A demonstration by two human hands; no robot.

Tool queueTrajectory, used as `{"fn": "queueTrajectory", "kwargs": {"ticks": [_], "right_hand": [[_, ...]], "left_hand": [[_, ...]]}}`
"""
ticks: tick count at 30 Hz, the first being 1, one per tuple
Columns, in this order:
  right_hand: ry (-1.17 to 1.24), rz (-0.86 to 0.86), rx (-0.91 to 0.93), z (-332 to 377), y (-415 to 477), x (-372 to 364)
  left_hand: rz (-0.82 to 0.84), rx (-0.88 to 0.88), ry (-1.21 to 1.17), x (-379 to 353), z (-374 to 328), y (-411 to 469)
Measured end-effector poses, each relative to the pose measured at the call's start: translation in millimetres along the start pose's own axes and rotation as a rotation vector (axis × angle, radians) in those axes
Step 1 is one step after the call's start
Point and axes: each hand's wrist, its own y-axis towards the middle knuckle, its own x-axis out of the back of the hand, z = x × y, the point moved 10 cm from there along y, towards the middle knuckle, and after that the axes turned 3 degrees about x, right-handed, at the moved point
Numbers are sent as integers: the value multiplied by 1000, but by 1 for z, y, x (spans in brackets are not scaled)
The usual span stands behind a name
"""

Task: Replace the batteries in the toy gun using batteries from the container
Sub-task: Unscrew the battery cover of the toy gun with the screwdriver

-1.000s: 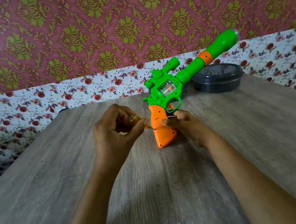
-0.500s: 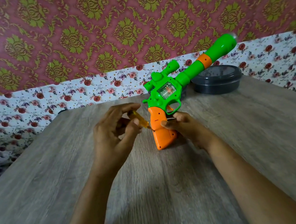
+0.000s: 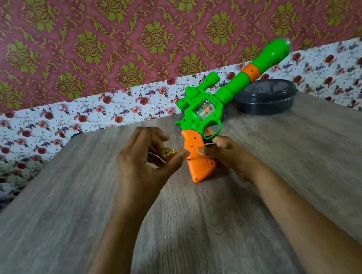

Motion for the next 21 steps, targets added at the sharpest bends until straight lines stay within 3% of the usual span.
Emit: {"fn": "queueTrajectory", "kwargs": {"ticks": [5, 11, 21], "right_hand": [[2, 12, -3, 2, -2, -1], [6, -7, -44, 0, -4, 1], [-18, -32, -79, -1, -5, 3]], "left_hand": [[7, 105, -40, -4, 10, -2], [58, 52, 23, -6, 9, 0], [194, 136, -30, -15, 14, -2]]}}
